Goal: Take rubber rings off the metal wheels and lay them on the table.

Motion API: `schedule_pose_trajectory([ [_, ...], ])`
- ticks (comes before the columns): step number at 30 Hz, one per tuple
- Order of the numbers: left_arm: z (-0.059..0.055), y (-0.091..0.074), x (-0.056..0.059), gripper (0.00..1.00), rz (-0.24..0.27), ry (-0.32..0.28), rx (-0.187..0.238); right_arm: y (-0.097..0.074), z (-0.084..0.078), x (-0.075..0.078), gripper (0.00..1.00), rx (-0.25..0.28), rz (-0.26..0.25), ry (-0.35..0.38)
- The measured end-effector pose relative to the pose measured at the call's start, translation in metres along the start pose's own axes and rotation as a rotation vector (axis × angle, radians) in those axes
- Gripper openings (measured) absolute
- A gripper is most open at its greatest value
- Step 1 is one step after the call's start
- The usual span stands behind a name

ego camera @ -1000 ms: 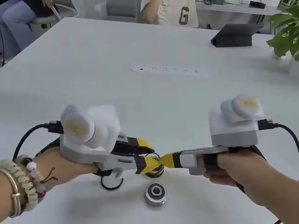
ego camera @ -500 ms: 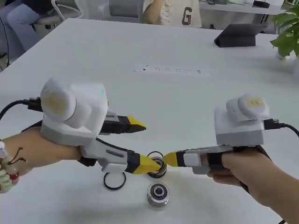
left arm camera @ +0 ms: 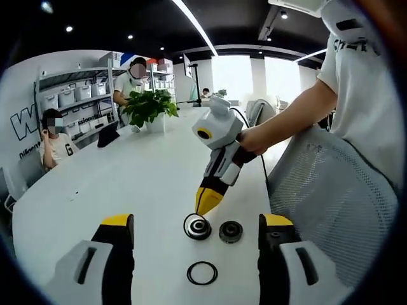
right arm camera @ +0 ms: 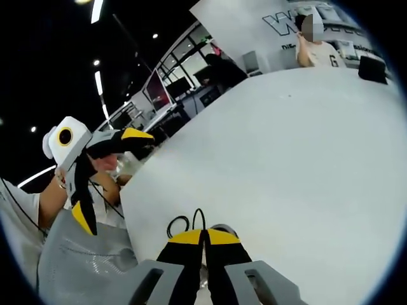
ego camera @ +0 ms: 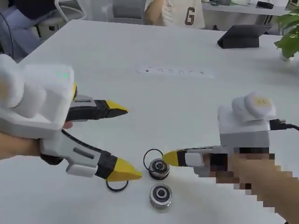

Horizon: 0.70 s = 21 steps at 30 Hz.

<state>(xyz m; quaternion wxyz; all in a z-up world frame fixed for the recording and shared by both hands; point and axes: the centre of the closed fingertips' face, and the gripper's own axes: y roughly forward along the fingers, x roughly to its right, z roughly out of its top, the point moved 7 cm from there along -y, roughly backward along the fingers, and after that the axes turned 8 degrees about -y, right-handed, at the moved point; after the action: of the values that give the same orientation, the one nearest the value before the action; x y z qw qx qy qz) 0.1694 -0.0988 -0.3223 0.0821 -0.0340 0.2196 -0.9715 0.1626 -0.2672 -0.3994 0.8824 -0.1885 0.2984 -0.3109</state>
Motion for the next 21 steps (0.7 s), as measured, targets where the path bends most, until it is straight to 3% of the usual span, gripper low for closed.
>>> schedule_pose_trajectory([
  [5,-0.004,-0.022,0.002,0.81,0.044,-0.017,0.016,0.002,0.004,-0.005,0.00,0.011,0.021,-0.005],
  [10,-0.016,-0.043,0.002,0.82,0.114,-0.054,0.020,0.003,0.008,-0.013,0.00,0.023,0.043,-0.010],
  [15,-0.026,-0.058,0.005,0.86,0.155,-0.110,0.046,0.004,0.012,-0.019,0.00,0.035,0.066,-0.011],
  [19,-0.037,-0.066,0.008,0.90,0.178,-0.132,0.027,0.007,0.014,-0.026,0.00,0.038,0.081,-0.021],
  [21,-0.040,-0.071,0.009,0.91,0.192,-0.142,0.040,0.008,0.015,-0.028,0.00,0.036,0.089,-0.026],
])
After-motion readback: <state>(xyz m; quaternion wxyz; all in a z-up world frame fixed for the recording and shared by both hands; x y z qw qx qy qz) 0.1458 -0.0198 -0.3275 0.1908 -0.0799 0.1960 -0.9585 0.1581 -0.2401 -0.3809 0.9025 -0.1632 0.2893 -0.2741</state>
